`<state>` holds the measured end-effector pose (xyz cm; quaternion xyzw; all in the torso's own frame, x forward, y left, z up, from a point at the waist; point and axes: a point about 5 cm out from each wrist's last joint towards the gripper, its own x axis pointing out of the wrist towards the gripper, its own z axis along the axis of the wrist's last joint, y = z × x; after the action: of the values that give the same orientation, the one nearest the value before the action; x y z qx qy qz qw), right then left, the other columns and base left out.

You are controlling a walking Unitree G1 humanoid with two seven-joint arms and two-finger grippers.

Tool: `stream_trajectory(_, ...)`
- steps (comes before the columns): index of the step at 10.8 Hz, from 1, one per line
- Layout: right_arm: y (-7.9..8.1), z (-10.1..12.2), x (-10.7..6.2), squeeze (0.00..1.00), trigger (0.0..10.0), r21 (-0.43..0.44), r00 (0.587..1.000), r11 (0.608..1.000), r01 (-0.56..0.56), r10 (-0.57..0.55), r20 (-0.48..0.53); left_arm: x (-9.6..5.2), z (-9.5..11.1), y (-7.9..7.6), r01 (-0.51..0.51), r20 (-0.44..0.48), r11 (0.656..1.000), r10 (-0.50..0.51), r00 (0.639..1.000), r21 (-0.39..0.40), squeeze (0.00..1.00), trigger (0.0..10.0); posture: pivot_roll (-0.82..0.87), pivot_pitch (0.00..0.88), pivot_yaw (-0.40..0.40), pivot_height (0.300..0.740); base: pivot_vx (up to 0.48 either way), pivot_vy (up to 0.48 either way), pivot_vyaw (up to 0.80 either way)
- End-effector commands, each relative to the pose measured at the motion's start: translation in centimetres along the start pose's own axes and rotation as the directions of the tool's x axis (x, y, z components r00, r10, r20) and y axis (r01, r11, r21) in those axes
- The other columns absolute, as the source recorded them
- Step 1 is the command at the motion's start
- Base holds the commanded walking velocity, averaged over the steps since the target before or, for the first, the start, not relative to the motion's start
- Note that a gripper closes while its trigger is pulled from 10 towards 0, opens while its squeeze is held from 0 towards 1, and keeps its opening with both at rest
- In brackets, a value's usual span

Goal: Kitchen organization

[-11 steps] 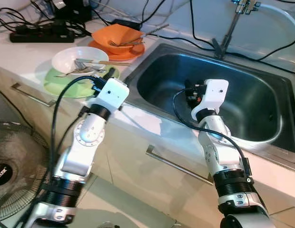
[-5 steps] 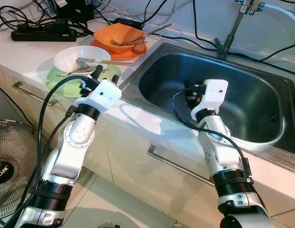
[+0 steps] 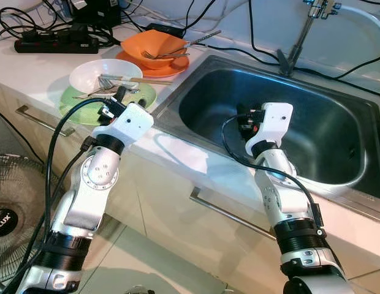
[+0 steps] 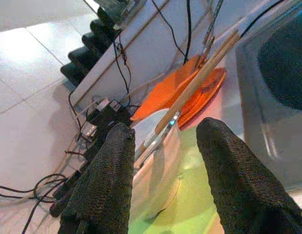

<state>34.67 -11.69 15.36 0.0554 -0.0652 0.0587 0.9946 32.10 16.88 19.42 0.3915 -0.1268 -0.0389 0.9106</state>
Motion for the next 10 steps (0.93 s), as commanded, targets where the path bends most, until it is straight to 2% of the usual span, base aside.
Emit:
stream_trajectory(1,-0.1,0.1,0.1,0.00,10.0,0.005,1.000,1.000,0.002,-0.002,0.008,0.5,0.4,0.5,-0.011,0.005,1.000,0.011,1.000,0.022,0.00,10.0,-0.03,0.029,-0.076,0.740,0.000,0.000,0.00)
stream_trajectory(4,-0.2,0.3,0.2,0.00,10.0,0.006,1.000,1.000,0.011,-0.011,0.012,1.7,0.3,0.3,0.004,-0.013,0.999,-0.004,1.000,0.039,0.00,10.0,-0.04,0.038,-0.071,0.740,0.000,0.000,0.00)
stream_trajectory(8,0.0,0.2,0.3,0.00,10.0,0.008,1.000,1.000,0.009,-0.009,0.010,2.5,0.4,-0.1,0.023,-0.020,0.999,-0.022,1.000,0.043,0.00,10.0,-0.04,0.045,-0.072,0.740,0.000,0.000,0.00)
stream_trajectory(10,0.1,0.2,0.3,0.00,10.0,0.010,1.000,1.000,0.007,-0.007,0.009,2.9,0.1,-0.4,0.044,-0.053,0.998,-0.041,0.998,0.053,0.00,10.0,-0.04,0.044,-0.071,0.740,0.000,0.000,0.00)
